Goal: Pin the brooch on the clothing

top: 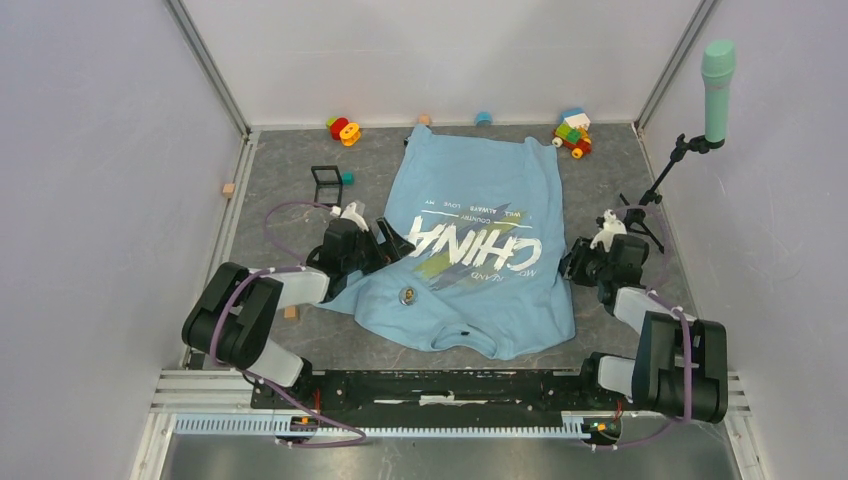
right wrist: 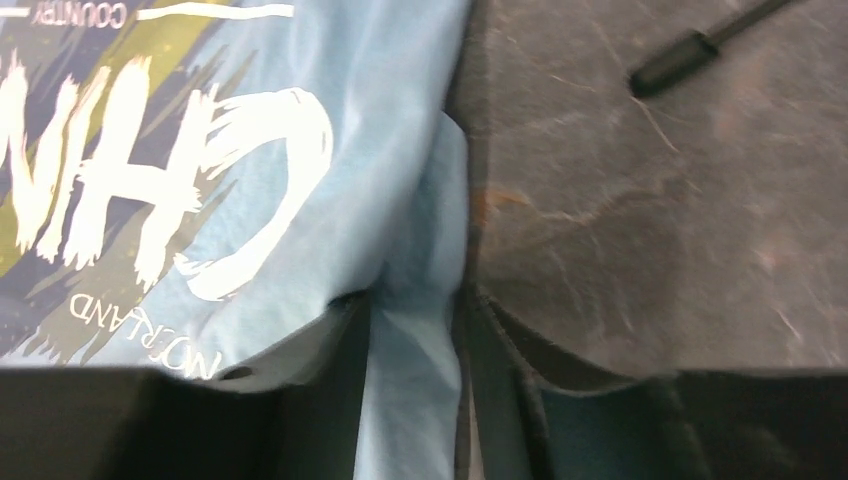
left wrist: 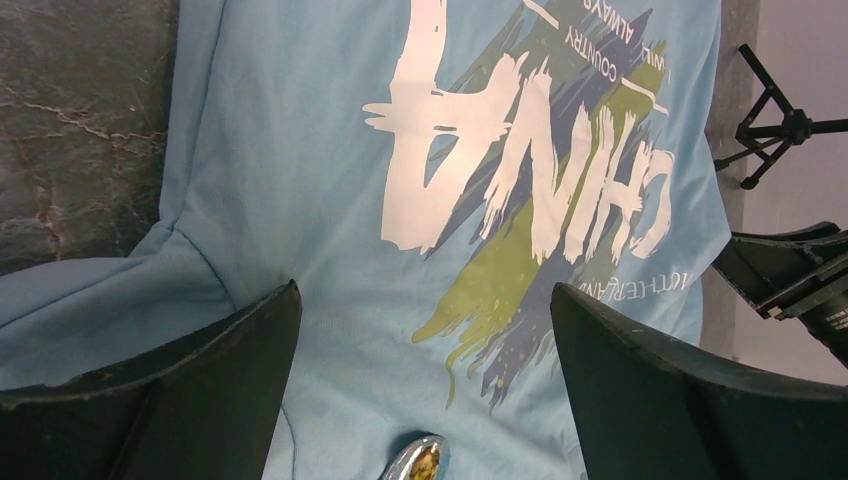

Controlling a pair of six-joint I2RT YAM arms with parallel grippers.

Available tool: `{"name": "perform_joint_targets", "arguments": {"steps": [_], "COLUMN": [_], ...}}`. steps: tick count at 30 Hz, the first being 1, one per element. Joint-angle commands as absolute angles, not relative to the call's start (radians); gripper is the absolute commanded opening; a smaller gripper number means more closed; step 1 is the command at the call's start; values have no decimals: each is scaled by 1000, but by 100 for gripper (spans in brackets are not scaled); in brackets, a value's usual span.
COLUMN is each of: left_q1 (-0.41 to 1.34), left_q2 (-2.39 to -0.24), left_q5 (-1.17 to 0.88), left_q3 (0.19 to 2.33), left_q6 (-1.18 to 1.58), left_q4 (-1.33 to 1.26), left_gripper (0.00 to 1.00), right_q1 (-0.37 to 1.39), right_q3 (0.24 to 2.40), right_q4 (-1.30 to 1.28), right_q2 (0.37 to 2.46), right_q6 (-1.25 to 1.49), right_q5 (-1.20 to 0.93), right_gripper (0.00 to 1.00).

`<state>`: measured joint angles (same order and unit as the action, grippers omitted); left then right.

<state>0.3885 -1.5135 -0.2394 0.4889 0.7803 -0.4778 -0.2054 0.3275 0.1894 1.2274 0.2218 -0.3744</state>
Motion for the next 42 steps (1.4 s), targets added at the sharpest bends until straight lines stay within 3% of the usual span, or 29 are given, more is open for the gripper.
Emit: {"name": "perform_joint_targets", "arguments": {"steps": [1,4,12,13,15,17,20,24,31,36,42], "left_q1": [384,382,381,381,381,382,381,382,439,638,945], "left_q2": [-1491,-1482,-1464,-1465,-1471,-1475,-1469,-1452,-1325,-1213,-1282], "left_q5": [-235,-202,-158,-163,-173,-186,-206,-219,-191,-59,-72], "left_q3": [514,498,478,476,473,473,475,505,598,652,670], "left_q6": [719,719,699,699,699,697,692,660,520,423,367], "left_q4": [-422,-409,-365,-367,-374,-379,-389,-368,-233,-150,-316], "left_gripper": [100,100,100,100,100,100,100,100,100,100,99], "right_q1": [-177,-178,-178,-178,-178,-178,-177,-177,-205,-267,-284], "right_q3": [354,371,440,433,405,378,365,359,304,289,314], "right_q4": [237,192,-128,-141,-157,-163,-168,-147,-91,-102,-147], "right_q2": [1295,1249,782,735,669,638,648,747,822,781,733], "right_q6": [238,261,264,267,270,265,250,245,320,318,311], "right_q5": [-445,-374,275,302,341,370,369,292,188,172,185], "right_gripper": [35,2,0,5,45,73,91,96,86,91,95]}}
